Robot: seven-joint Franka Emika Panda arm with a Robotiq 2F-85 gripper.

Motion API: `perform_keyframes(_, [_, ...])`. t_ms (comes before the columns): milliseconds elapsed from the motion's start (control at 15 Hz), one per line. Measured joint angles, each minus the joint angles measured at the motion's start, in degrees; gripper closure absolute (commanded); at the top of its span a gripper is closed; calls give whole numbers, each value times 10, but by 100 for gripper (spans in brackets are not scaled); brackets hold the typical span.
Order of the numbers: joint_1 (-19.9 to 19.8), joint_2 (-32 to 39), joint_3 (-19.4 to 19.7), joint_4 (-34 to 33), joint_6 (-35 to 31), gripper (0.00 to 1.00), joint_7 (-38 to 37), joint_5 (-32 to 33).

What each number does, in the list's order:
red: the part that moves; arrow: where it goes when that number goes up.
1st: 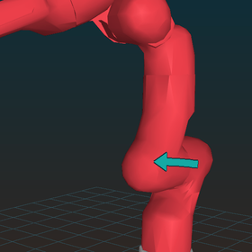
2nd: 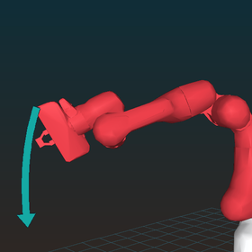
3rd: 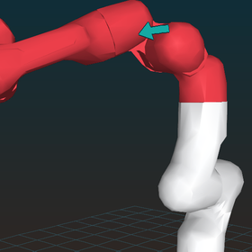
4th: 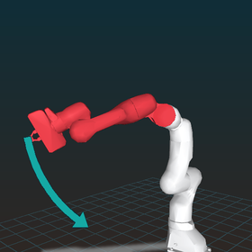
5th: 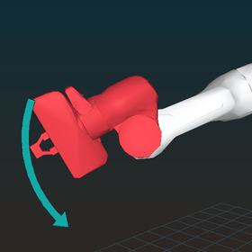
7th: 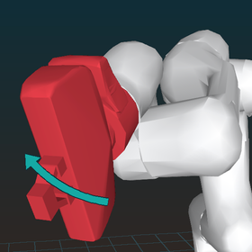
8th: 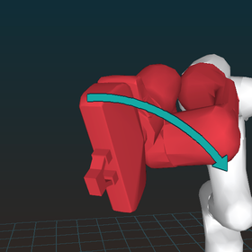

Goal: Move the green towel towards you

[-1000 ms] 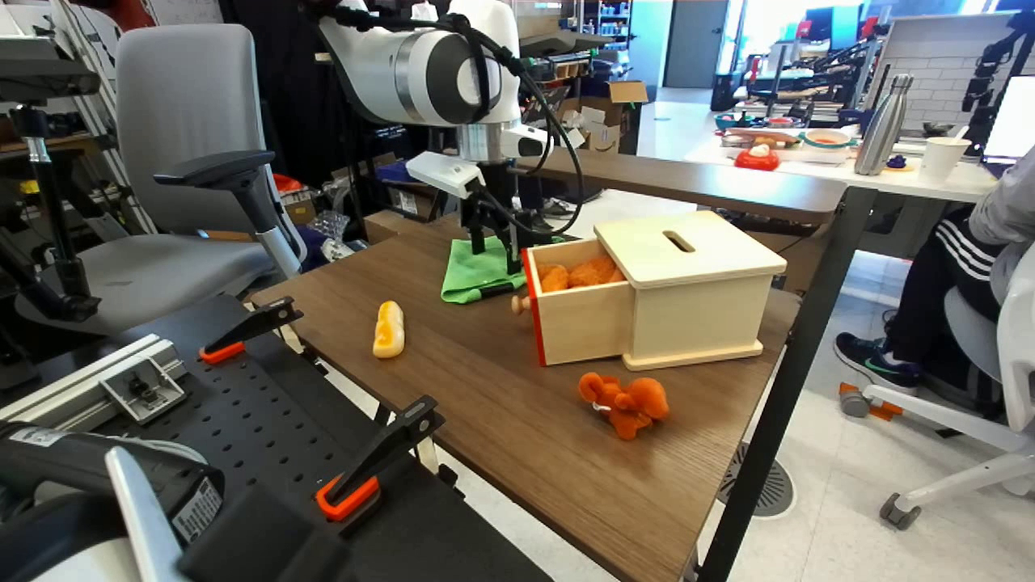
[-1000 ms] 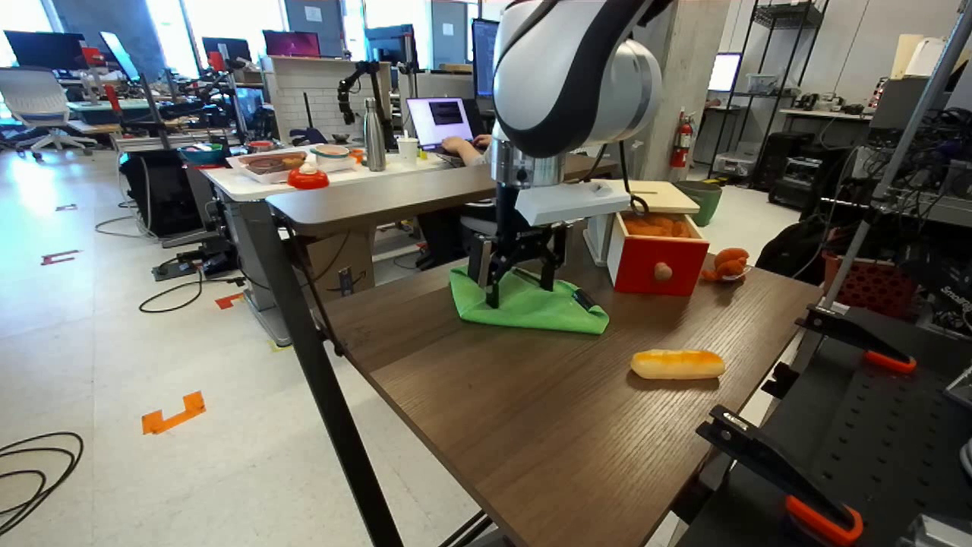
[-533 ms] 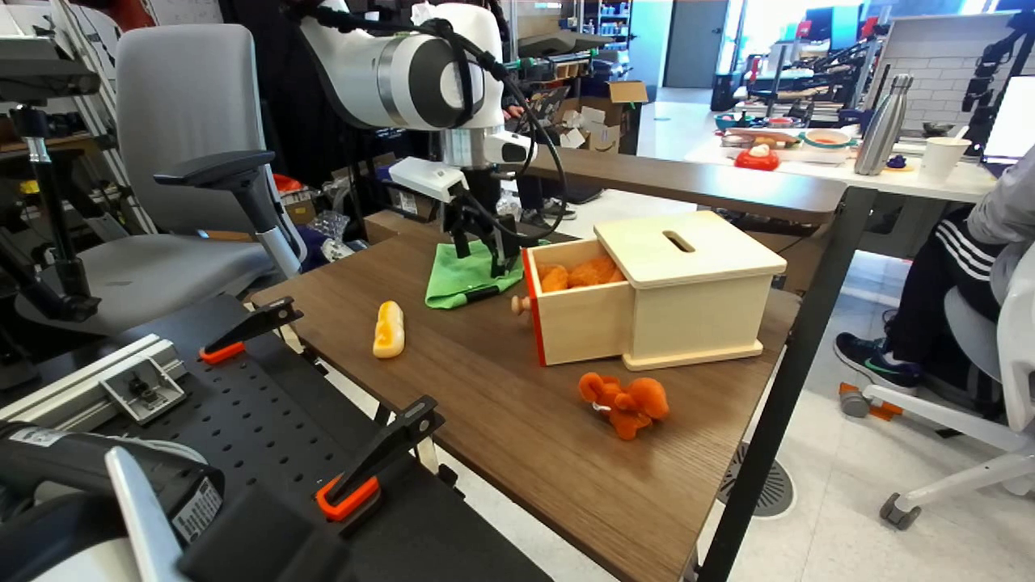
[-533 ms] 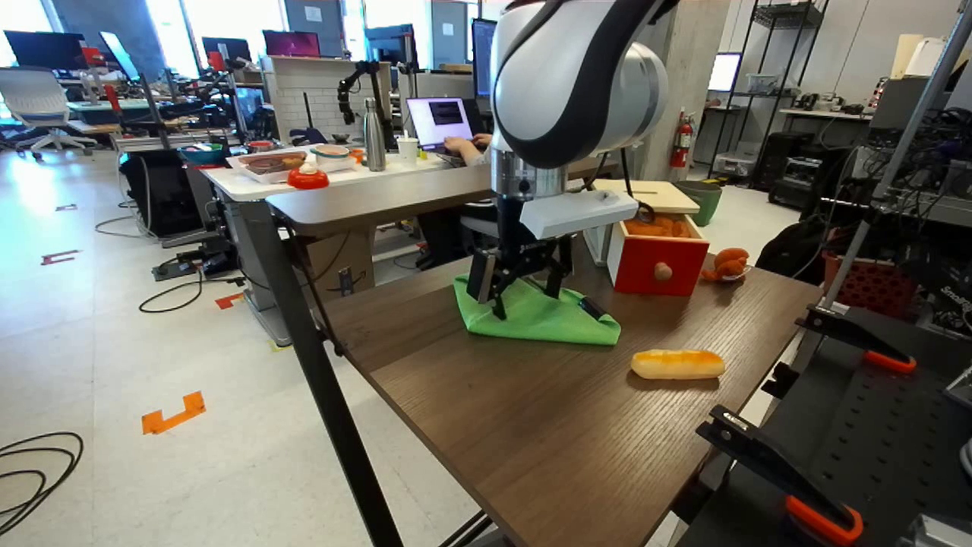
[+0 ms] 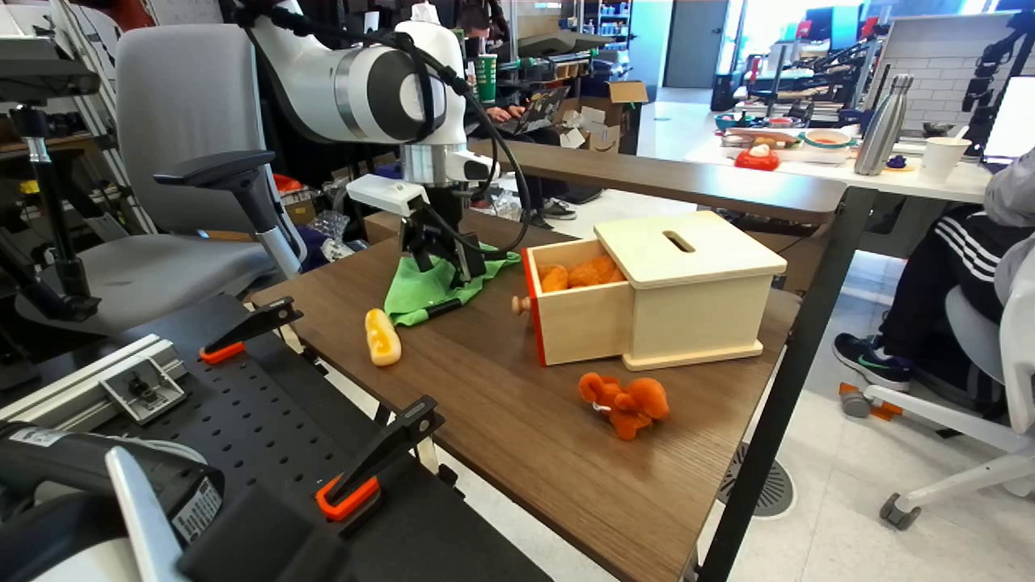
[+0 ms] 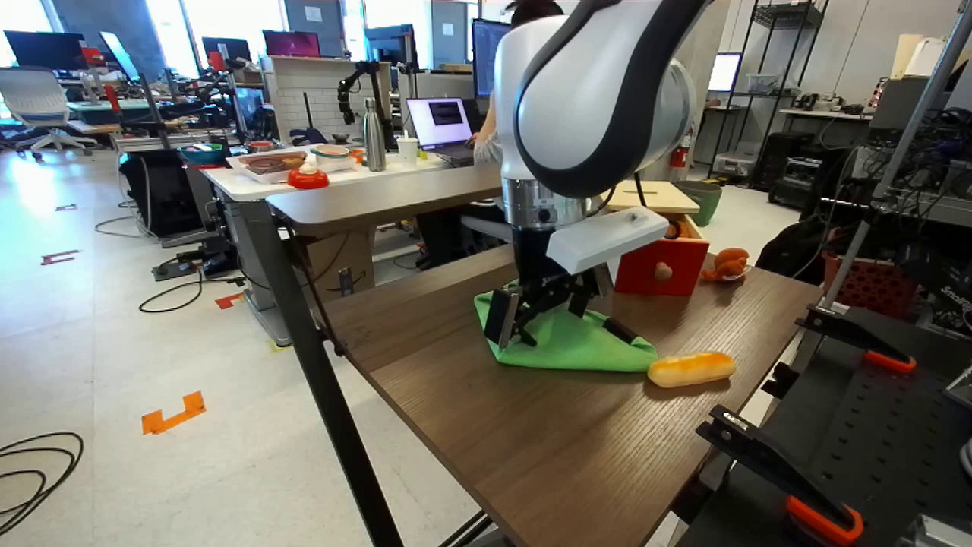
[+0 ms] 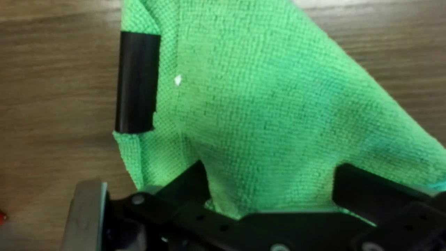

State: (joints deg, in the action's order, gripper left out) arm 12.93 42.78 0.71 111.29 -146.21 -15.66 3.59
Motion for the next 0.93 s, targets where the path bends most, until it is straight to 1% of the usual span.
perform_keyframes(600, [30, -54, 8, 107, -12, 0, -1, 53])
perform_keyframes(933, [33, -62, 9, 121, -14, 0, -1, 57])
